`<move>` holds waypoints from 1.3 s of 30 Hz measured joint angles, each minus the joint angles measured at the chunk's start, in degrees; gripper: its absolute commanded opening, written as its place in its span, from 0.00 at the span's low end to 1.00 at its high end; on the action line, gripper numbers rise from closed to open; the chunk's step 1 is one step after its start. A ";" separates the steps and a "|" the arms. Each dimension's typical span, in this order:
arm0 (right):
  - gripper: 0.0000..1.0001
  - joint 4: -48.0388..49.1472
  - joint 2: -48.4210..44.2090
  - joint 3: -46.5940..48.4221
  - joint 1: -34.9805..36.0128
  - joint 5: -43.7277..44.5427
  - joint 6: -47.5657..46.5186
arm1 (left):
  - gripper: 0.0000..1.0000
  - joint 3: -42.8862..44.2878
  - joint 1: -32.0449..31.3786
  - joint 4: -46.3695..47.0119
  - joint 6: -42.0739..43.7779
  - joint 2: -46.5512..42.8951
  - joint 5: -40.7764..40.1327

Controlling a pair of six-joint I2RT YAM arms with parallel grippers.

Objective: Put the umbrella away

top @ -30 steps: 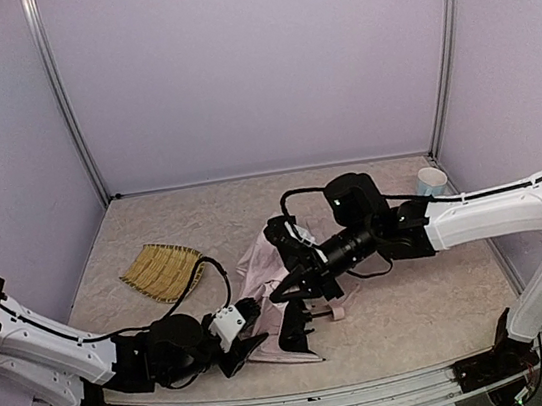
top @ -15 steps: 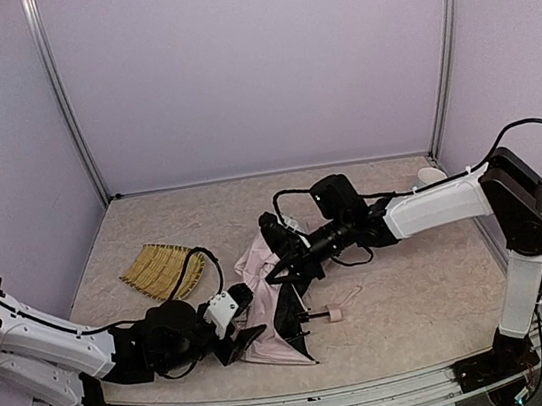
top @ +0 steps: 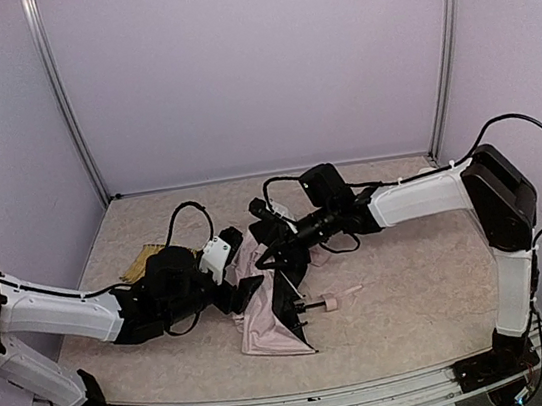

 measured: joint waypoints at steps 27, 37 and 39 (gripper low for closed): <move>0.64 -6.38 -18.27 -8.98 -0.35 19.98 8.79 | 0.00 9.38 13.07 -0.15 -9.73 17.57 23.58; 0.46 -3.50 -13.84 -15.17 5.92 15.19 19.93 | 0.00 12.35 14.86 0.24 -11.52 21.33 25.16; 0.22 -2.32 -11.41 -14.91 6.19 14.25 21.35 | 0.00 12.50 15.12 0.33 -11.74 21.79 25.42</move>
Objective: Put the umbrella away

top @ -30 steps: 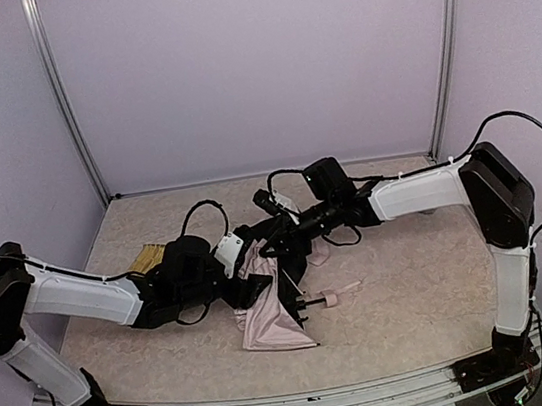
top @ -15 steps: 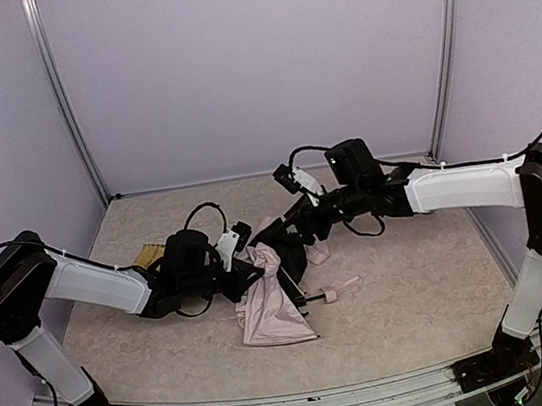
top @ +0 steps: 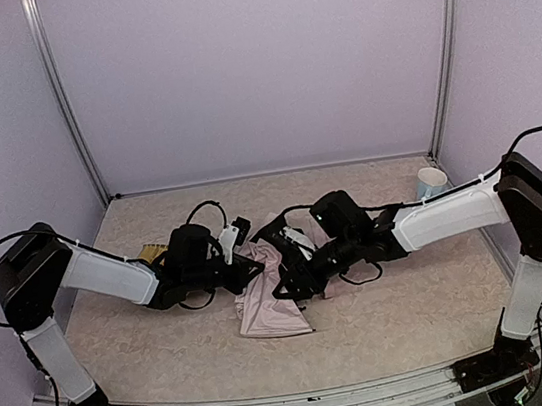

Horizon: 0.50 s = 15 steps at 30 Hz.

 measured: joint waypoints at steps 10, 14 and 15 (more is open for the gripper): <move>0.00 0.17 3.87 3.50 -1.97 0.00 4.55 | 0.00 0.66 2.25 -0.02 0.09 0.70 2.05; 0.00 1.99 4.44 3.43 -6.14 -1.31 8.11 | 0.00 2.71 3.02 -0.24 0.63 2.27 2.03; 0.00 2.64 5.07 3.45 -7.10 -1.60 8.70 | 0.00 3.06 3.17 -0.24 0.85 2.62 1.99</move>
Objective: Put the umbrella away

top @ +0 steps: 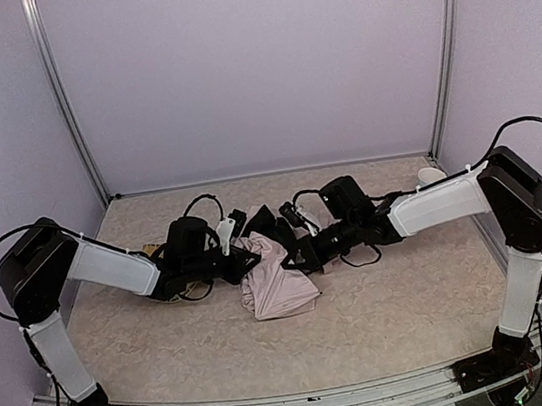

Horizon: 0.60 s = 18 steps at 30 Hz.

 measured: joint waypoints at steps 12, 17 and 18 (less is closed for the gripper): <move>0.31 -1.70 9.60 5.42 -2.29 -1.73 -2.16 | 0.00 7.10 3.26 -3.82 2.19 5.97 2.08; 0.57 -11.78 4.24 7.30 -2.38 -0.04 -12.20 | 0.00 9.18 4.76 -4.79 2.32 8.31 3.72; 0.60 -13.62 3.10 8.35 -2.38 0.09 -14.34 | 0.00 9.25 4.87 -4.81 2.34 8.48 3.98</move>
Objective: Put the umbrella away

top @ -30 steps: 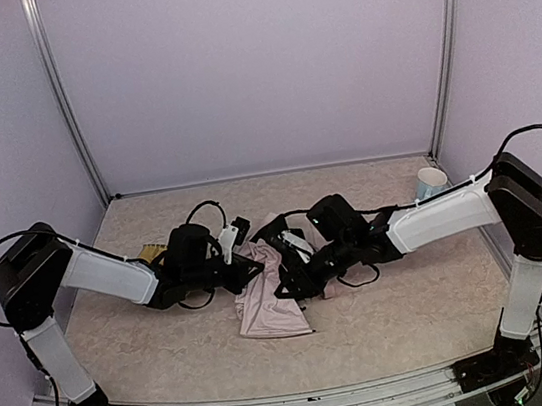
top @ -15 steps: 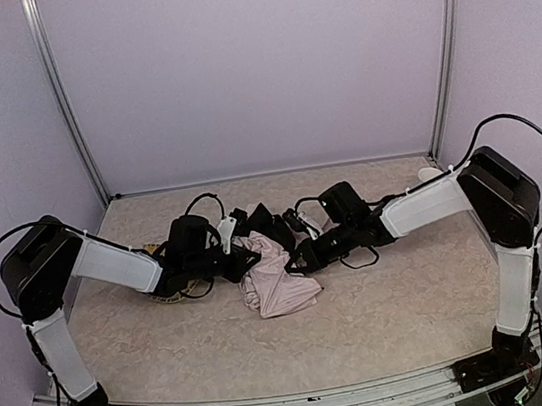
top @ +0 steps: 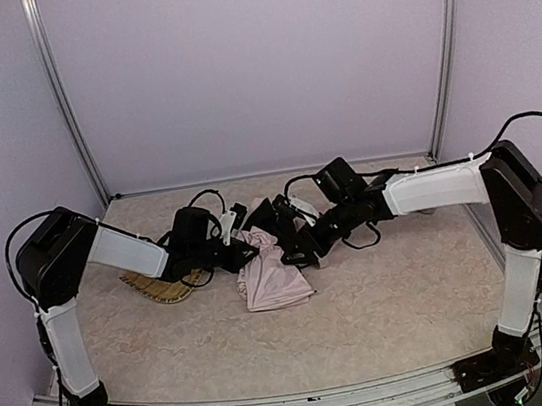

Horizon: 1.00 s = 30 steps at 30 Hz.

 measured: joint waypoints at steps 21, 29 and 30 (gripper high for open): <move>0.58 -23.12 8.81 15.76 -14.38 8.26 -5.77 | 0.00 2.14 0.26 -1.44 0.02 1.40 2.34; 0.44 -14.34 8.81 7.45 -8.04 3.61 6.29 | 0.00 2.14 0.26 -1.38 -0.90 1.42 2.84; 0.43 -13.25 8.90 6.93 -7.10 3.50 7.61 | 0.00 2.14 0.26 -1.36 -1.31 1.49 3.06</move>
